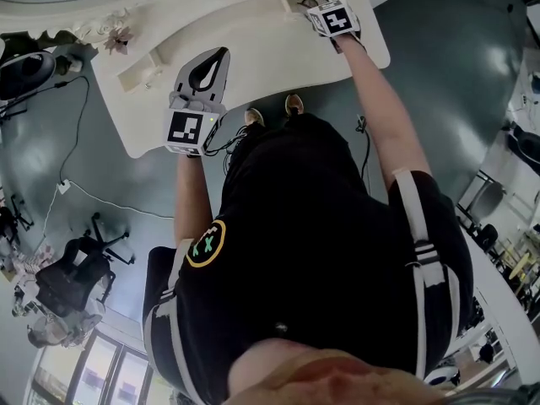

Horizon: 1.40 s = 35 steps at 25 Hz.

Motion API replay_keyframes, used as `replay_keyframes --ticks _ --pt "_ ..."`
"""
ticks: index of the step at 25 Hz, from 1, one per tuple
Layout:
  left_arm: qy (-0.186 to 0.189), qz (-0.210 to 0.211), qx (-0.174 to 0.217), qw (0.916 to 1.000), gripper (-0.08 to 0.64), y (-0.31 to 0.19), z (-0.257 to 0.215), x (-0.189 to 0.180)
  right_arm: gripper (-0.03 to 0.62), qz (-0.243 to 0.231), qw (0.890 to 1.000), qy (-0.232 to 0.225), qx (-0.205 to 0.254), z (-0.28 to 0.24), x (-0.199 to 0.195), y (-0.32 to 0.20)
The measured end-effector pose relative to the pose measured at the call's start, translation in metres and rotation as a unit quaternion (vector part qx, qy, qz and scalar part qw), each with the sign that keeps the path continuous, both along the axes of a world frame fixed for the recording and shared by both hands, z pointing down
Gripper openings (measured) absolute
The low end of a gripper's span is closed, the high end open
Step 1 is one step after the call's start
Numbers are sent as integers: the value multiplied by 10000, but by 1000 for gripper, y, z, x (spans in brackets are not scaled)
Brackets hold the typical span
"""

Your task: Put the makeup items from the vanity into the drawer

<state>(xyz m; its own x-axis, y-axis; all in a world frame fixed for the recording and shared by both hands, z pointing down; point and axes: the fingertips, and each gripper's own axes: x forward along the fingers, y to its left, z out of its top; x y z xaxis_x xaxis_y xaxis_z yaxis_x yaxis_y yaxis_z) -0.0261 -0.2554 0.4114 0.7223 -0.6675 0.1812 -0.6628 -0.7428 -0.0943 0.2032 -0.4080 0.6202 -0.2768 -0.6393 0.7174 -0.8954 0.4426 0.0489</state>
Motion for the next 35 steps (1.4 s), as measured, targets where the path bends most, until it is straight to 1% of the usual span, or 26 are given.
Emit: replay_keyframes --ticks 2,4,7,10,12,14,16,18,19,20,21,25,28,30,33,35 --pt "8 30 3 10000 18 1 1 1 384 53 10000 -51 13 -4 3 2" --pt "31 88 38 9999 18 2 0 2 385 26 9999 -80 125 -13 5 4" --pt "12 109 39 9999 18 2 0 4 387 72 9988 -268 411 -35 10 8" --pt "29 128 85 9999 18 0 -5 6 387 153 9957 -489 778 -67 14 15" --pt "40 146 121 9998 18 -1 -7 7 377 123 9920 -655 1076 -93 11 23" --pt "29 154 144 9998 18 -2 -8 6 351 20 9867 -819 1401 -120 3 34" --pt "20 176 175 9997 18 -2 -8 5 291 -173 9804 -907 1739 -144 -10 47" --pt "7 173 209 9996 18 -2 -10 5 185 -416 9728 -930 2078 -164 -26 62" --pt "1 167 229 9996 18 -3 -12 4 117 -541 9686 -957 2229 -173 -35 70" --pt "-4 157 248 9996 18 -3 -14 4 31 -678 9644 -1002 2352 -180 -46 78" --pt "-11 144 264 9995 18 -3 -15 2 20 -845 9603 -1058 2438 -186 -58 87" --pt "7 80 336 9994 18 -2 -19 -6 20 -1538 9440 -1221 2651 -203 -112 120" --pt "84 36 346 9994 18 1 -28 -8 20 -1784 9346 -1421 2729 -218 -142 136" --pt "92 -57 332 9994 18 2 -31 -13 20 -1981 9257 -1572 2814 -230 -163 142" --pt "162 -185 381 9990 18 5 -38 -22 20 -2258 9173 -1667 2824 -238 -188 152" --pt "93 -187 493 9986 18 7 -37 -30 20 -2415 9063 -1800 2966 -250 -202 158"
